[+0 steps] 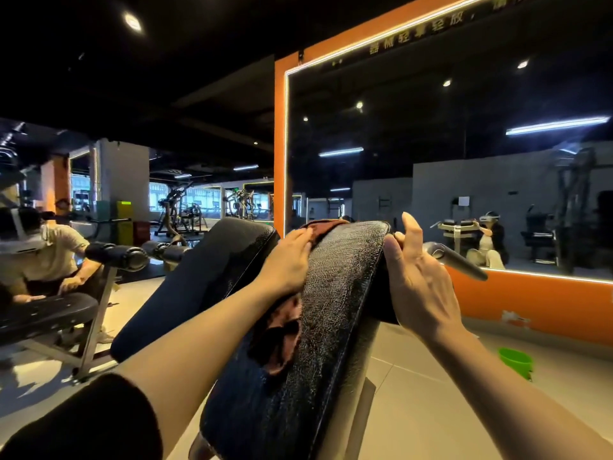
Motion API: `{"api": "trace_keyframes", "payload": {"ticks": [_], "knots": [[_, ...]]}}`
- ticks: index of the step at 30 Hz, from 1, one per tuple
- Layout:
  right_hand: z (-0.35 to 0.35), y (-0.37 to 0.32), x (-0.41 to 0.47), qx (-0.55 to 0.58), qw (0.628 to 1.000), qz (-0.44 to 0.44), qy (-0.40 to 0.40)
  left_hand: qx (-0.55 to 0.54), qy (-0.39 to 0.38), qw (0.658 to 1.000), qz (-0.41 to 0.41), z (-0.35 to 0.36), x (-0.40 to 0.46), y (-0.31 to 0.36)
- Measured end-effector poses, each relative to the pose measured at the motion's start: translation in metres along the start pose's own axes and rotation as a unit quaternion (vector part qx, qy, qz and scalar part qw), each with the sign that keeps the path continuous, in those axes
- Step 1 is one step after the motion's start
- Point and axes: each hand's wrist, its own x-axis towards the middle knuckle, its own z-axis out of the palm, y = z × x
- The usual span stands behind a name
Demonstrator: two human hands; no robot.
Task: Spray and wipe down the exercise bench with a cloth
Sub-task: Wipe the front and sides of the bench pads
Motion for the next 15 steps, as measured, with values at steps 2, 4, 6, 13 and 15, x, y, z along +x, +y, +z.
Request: {"api": "trace_keyframes", "payload": {"ticks": [2, 4, 6, 13, 15], "knots": [[-0.001, -0.001, 0.000, -0.003, 1.000, 0.002, 0.000, -0.014, -0.002, 1.000, -0.026, -0.005, -0.013, -0.015], [-0.002, -0.004, -0.001, -0.007, 1.000, 0.006, 0.000, -0.023, 0.000, 1.000, -0.016, -0.003, -0.026, -0.002], [-0.003, -0.006, 0.000, 0.000, 1.000, 0.015, 0.001, -0.034, 0.000, 0.999, 0.022, 0.002, -0.038, 0.028], [-0.011, -0.014, -0.023, 0.092, 0.994, 0.053, -0.027, -0.064, 0.002, 0.997, 0.052, 0.003, -0.090, 0.022], [-0.011, -0.023, -0.041, 0.110, 0.990, 0.061, -0.060, -0.045, 0.004, 0.998, -0.046, -0.002, -0.082, 0.008]]}}
